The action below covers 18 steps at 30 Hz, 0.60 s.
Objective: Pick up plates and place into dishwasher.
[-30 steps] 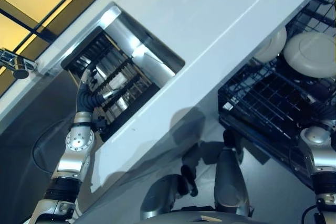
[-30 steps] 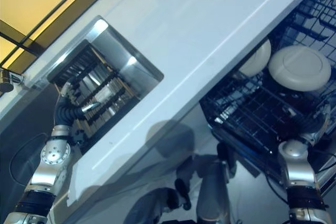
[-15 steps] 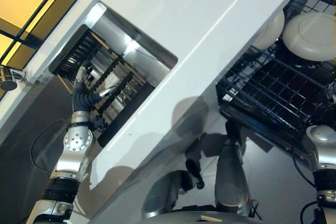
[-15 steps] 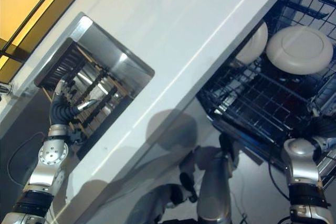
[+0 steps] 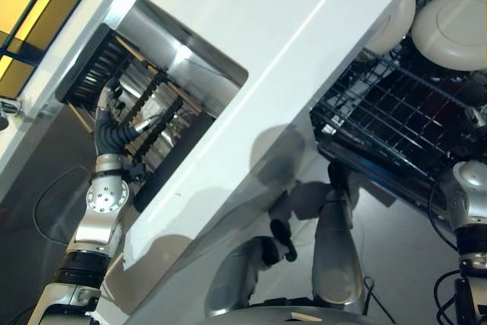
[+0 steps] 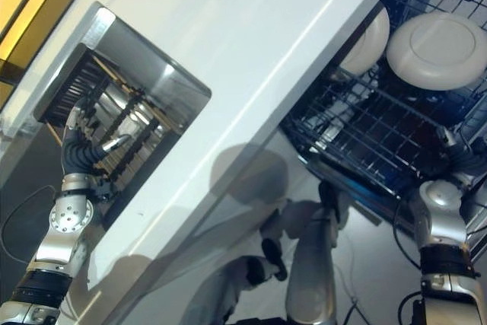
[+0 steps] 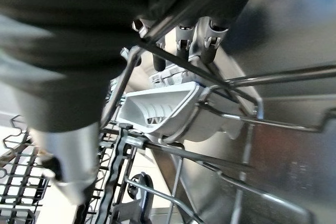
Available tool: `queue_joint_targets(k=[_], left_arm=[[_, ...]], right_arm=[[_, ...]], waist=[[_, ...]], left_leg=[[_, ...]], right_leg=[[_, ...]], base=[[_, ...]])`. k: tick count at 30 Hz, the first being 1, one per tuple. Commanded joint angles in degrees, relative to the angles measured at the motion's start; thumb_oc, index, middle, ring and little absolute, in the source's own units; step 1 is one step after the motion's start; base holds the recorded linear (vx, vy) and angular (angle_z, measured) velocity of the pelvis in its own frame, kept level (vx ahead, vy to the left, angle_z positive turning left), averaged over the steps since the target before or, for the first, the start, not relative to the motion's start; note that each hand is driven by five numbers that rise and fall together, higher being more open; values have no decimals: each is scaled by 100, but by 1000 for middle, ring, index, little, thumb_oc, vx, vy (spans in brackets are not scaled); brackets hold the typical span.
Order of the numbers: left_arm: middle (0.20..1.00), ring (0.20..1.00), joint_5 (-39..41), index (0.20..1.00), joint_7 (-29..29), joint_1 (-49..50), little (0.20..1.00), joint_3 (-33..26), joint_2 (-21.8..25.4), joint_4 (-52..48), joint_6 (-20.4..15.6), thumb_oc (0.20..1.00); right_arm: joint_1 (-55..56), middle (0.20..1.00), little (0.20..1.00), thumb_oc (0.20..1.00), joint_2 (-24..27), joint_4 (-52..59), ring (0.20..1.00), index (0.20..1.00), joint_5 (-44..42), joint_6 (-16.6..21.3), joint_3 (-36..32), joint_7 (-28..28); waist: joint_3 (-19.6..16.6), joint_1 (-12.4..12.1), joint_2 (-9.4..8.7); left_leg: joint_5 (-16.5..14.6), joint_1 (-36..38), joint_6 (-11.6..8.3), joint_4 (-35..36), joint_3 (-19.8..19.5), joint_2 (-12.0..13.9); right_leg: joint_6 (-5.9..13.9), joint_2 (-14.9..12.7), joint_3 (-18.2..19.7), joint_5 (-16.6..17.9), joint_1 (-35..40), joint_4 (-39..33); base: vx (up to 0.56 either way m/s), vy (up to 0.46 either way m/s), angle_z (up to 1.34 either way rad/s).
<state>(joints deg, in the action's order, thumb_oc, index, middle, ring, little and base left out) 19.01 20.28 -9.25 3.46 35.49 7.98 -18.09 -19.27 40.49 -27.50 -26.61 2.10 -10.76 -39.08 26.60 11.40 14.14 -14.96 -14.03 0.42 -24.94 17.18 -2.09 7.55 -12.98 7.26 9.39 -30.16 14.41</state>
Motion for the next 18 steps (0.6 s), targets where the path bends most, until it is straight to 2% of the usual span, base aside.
queue_joint_targets(k=[1, 6, 13, 15, 18], left_arm=[[1000, 1000, -23, 1000, 109, -63, 1000, 437, -175, -382, -82, 1000], [1000, 1000, 13, 1000, 187, -96, 1000, 422, -53, -430, -91, 1000], [1000, 1000, -168, 1000, 275, -178, 1000, 456, -27, -396, -85, 1000], [1000, 1000, -204, 1000, 343, -240, 1000, 526, -22, -375, -72, 1000], [1000, 1000, -172, 1000, 370, -243, 1000, 563, -33, -432, -2, 1000]], right_arm=[[-366, 1000, 1000, 1000, -58, -174, 1000, 1000, 54, -87, 396, 45], [-398, 1000, 1000, 1000, -57, -325, 1000, 1000, 261, -157, 466, -324], [-348, 1000, 1000, 1000, -325, -696, 1000, 1000, -476, -114, 468, -608], [-388, 1000, 1000, 1000, -422, -872, 1000, 1000, -821, -12, 479, -484], [-538, 1000, 1000, 1000, -438, -1037, 1000, 1000, -1173, 122, 503, 97]], waist=[[319, -196, 234], [319, -286, 100], [319, -354, -38], [319, -384, -18], [319, -439, 64]], left_leg=[[469, -668, 205, 11, -169, -127], [496, -751, 178, 51, -244, -78], [509, -1090, 196, -63, -309, 8], [520, -1184, 202, -82, -331, 6], [525, -1260, 197, -113, -379, -42]], right_leg=[[-354, 302, -366, -1081, 11, 575], [-372, 357, -480, -1060, 19, 475], [-388, 452, -517, -1025, -245, 528], [-404, 452, -538, -1038, -335, 580], [-430, 428, -550, -1072, -409, 645]], base=[[-28, -61, -1], [-12, -70, 4], [-8, -66, 6], [13, -12, 5], [25, 18, 2]])
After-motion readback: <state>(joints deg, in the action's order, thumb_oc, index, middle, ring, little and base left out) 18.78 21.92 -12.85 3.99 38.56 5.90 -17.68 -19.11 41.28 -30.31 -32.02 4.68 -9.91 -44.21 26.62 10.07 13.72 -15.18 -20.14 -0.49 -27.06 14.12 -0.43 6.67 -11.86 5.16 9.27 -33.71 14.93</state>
